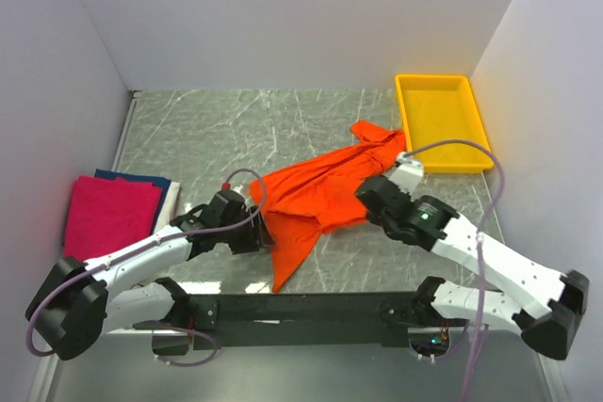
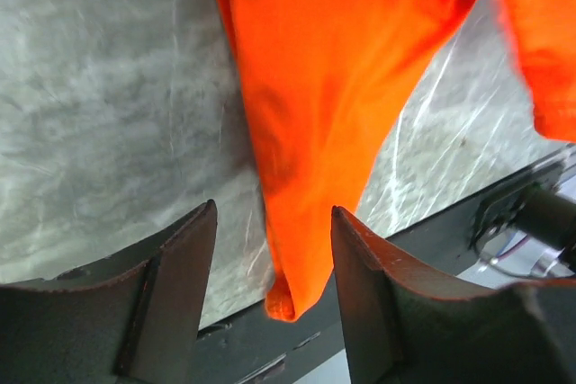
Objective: Fold and stack the t-shirts
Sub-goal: Flatten the tshirt out
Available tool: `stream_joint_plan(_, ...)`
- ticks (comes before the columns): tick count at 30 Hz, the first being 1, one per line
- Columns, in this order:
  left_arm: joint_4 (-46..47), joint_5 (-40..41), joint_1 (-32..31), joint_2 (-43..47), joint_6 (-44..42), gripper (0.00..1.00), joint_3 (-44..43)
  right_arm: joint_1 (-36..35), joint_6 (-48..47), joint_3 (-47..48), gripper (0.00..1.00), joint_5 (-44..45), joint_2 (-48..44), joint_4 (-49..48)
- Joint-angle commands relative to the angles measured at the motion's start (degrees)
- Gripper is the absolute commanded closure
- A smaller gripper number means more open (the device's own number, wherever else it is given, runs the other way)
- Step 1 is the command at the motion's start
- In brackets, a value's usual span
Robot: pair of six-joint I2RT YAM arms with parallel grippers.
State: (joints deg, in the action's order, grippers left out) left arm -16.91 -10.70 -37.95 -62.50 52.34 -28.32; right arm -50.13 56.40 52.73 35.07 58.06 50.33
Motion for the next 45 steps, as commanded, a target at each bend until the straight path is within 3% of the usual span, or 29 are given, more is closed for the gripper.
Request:
stream_joint_plan(1,0.5,0.2,-1.2,-2.5,-2.1,0.42,-2.0,3.0,1.9,0.3,1.0,6.1,-4.9,5.9)
stream_joint_plan(9,0.5,3.6,-3.4,-5.9,-0.2,0.53,-5.3,7.6,-1.5,6.3,1.0,11.7,-9.8,10.4)
stream_joint_plan(13,-0.9,5.5,-3.4,-5.6,0.7,0.58,-7.2,9.5,-4.2,15.9,1.0,16.1,-9.2,13.6)
stream_joint_plan(17,-4.0,10.6,-3.4,-5.3,2.5,0.55,-9.0,11.4,-6.9,22.3,1.0,19.6,-9.1,16.0)
stream_joint_plan(19,-5.7,12.9,-3.4,-7.7,3.4,0.43,-11.5,11.7,-7.8,24.0,1.0,19.2,-10.0,15.6)
stream_joint_plan(22,-6.7,15.3,-3.3,-12.5,5.5,0.39,-14.7,12.0,-8.8,24.8,1.0,18.9,-10.6,15.3)
stream_joint_plan(28,-9.7,24.2,-3.3,-25.1,7.6,0.39,-24.0,12.2,-9.3,25.2,1.0,18.0,-11.2,15.3)
stream_joint_plan(32,-13.5,31.1,-3.1,-32.6,9.8,0.51,-28.0,12.4,-10.0,24.8,1.0,17.0,-12.2,15.0)
stream_joint_plan(34,-14.6,32.6,-2.4,-37.0,10.4,0.64,-30.7,12.3,-10.4,23.9,1.0,16.1,-12.7,14.0)
stream_joint_plan(35,-14.9,32.7,-1.1,-38.5,10.6,0.74,-31.9,12.4,-10.7,23.5,1.0,15.2,-12.8,13.7)
stream_joint_plan(36,-15.3,32.5,-0.1,-41.4,11.0,0.92,-33.0,12.4,-10.9,22.7,1.0,14.6,-12.7,13.3)
stream_joint_plan(37,-16.0,32.4,0.9,-42.7,12.0,0.99,-35.5,12.5,-11.1,22.2,1.0,14.2,-12.6,12.6)
stream_joint_plan(41,-17.3,31.4,10.4,-48.5,13.6,0.99,-43.5,12.6,-12.5,20.3,1.0,11.0,-11.4,10.0)
stream_joint_plan(44,-21.1,31.5,16.3,-56.4,12.0,0.99,-56.4,12.8,-14.6,19.0,1.0,8.8,-8.9,7.2)
stream_joint_plan(45,-22.5,31.2,17.5,-58.3,10.9,0.99,-64.7,12.9,-14.9,18.1,1.0,8.1,-8.1,6.5)
